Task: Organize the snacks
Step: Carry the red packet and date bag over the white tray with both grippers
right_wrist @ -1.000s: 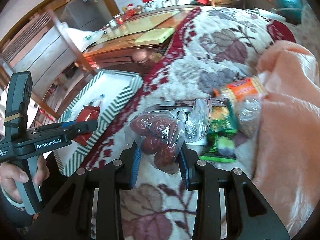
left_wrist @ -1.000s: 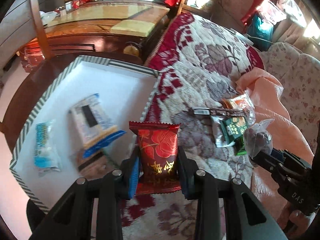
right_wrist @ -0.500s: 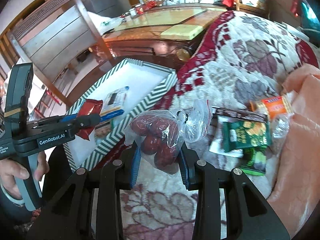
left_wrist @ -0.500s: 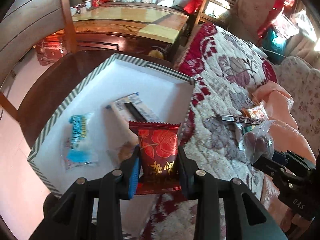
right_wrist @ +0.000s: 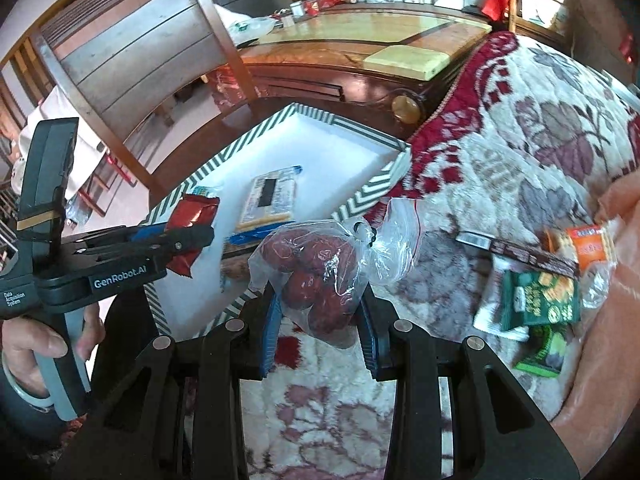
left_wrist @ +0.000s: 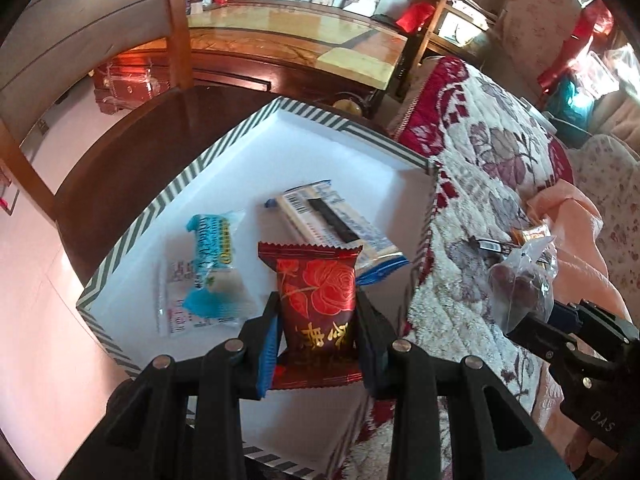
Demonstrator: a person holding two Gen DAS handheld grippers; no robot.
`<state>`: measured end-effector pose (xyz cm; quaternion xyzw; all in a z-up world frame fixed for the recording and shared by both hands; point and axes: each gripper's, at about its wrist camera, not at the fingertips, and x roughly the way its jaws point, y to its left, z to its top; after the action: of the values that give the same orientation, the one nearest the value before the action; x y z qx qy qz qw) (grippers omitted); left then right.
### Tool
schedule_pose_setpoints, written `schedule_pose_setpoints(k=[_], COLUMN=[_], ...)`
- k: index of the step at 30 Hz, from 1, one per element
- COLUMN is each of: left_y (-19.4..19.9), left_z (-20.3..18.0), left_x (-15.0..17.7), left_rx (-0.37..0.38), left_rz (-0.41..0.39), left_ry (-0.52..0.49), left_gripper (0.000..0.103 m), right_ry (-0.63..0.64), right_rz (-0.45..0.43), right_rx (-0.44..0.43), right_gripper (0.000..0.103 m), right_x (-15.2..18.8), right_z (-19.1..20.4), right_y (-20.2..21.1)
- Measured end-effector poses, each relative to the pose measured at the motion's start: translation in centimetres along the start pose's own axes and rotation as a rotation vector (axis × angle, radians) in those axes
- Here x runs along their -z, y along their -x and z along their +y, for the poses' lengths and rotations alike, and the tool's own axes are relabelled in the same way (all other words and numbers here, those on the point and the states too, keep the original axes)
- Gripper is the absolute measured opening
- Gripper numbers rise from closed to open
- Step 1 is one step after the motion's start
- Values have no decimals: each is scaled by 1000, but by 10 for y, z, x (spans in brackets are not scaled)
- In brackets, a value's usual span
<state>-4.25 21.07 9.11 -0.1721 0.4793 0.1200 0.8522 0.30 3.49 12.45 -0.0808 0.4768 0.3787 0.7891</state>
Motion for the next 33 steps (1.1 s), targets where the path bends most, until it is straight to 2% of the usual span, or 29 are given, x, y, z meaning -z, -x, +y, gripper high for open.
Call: schedule_pose_setpoints(k=[17, 27, 33], left_y=[-20, -29, -34], left_z=[24, 24, 25], left_x=[4, 0, -3], left_rx=[-19, -16, -18], left_rz=[42, 54, 63], left_ry=[42, 44, 45], left_gripper=[36, 36, 36], right_ry=[94, 124, 137], right_rz=[61, 98, 140], right_rx=[-29, -24, 9], right_gripper=[33, 33, 33], right_x=[-32, -53, -58], right_z=[36, 46, 46], right_y=[-44, -72, -94])
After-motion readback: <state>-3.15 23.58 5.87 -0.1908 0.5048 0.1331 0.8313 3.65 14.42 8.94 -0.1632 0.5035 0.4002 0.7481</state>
